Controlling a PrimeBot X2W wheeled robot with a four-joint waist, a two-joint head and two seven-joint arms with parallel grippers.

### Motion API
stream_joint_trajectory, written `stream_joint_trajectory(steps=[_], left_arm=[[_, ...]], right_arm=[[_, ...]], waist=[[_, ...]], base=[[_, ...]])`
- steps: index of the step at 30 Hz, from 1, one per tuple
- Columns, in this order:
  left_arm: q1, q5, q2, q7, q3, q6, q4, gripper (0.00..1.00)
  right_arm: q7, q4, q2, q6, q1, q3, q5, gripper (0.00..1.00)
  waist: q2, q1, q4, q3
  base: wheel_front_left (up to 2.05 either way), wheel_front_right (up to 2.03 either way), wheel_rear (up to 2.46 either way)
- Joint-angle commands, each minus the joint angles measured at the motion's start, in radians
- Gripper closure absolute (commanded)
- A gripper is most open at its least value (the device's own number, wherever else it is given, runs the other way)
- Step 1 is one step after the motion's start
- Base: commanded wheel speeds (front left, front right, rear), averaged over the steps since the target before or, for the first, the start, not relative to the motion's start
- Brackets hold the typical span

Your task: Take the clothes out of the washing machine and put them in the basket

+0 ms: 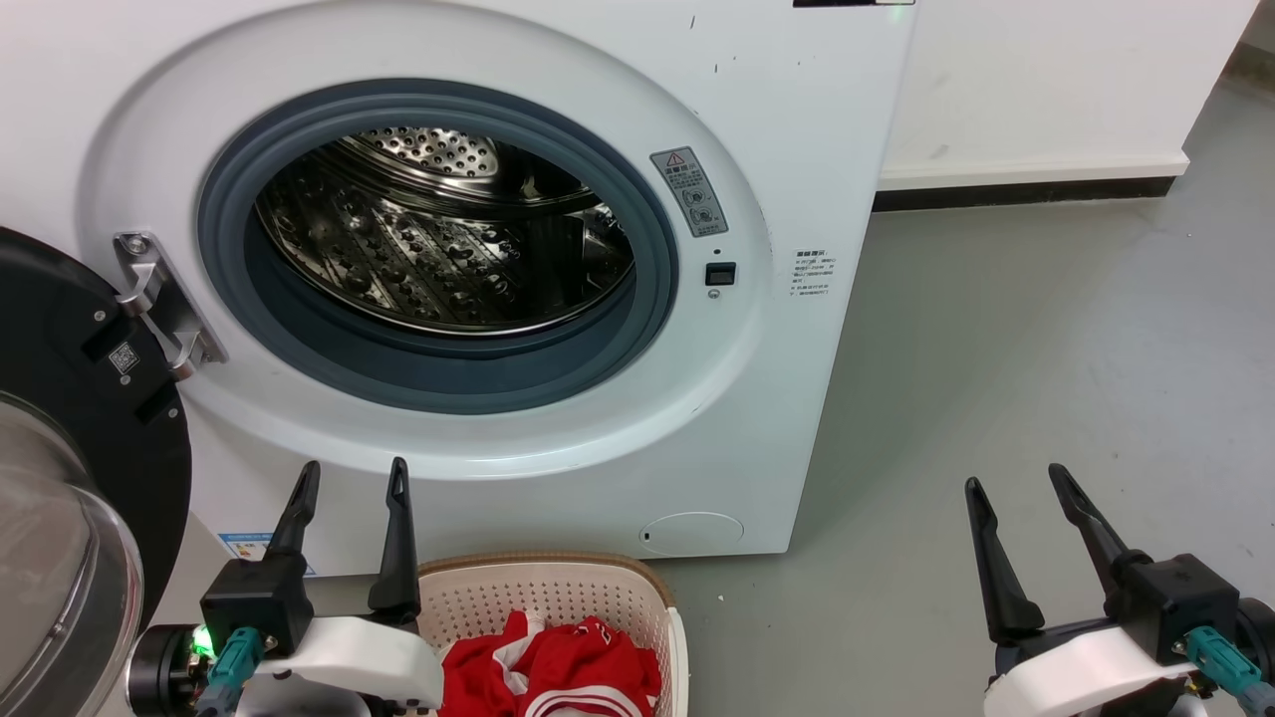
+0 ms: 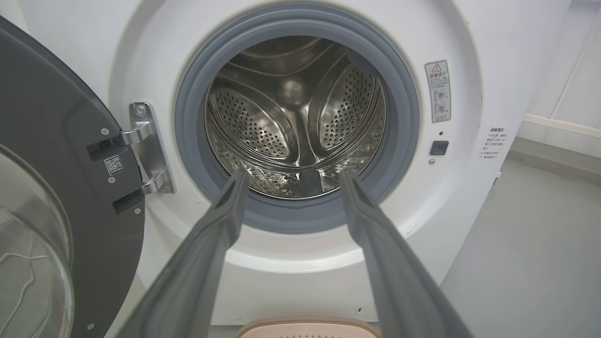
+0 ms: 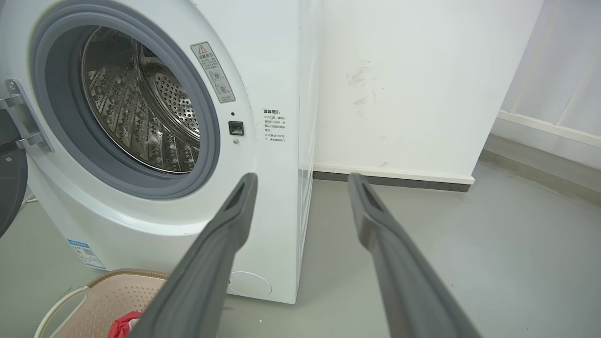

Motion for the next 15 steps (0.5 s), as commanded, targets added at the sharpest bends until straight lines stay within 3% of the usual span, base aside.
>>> stream_joint_trajectory(steps=[1, 8, 9, 15], left_arm=[[-0.007, -0.003, 0.004, 0.003, 0.000, 0.005, -0.002, 0.00], [-0.012, -0.012, 0.007, 0.010, 0.000, 0.009, 0.003, 0.00], [-0.006, -0.011, 0.002, 0.009, -0.001, 0.006, 0.005, 1.00], [0.004, -0.094, -0.003, 0.012, -0.001, 0.003, 0.023, 1.00]], right_arm=[[0.001, -0.004, 0.003, -0.001, 0.002, 0.001, 0.005, 0.00], [-0.003, -0.001, 0.003, -0.001, 0.004, 0.001, 0.011, 0.00], [-0.001, 0.002, 0.000, 0.000, 0.001, 0.000, 0.005, 1.00], [-0.001, 0.026, -0.003, 0.000, 0.007, 0.004, 0.094, 1.00]], waist=[[0.0000, 0.0000, 0.000, 0.001], [0.0000, 0.0000, 0.001, 0.004], [0.0000, 0.0000, 0.001, 0.004], [0.0000, 0.0001, 0.002, 0.004]], base=[[0.00, 0.00, 0.00], [0.00, 0.00, 0.00], [0.00, 0.00, 0.00], [0.00, 0.00, 0.00]])
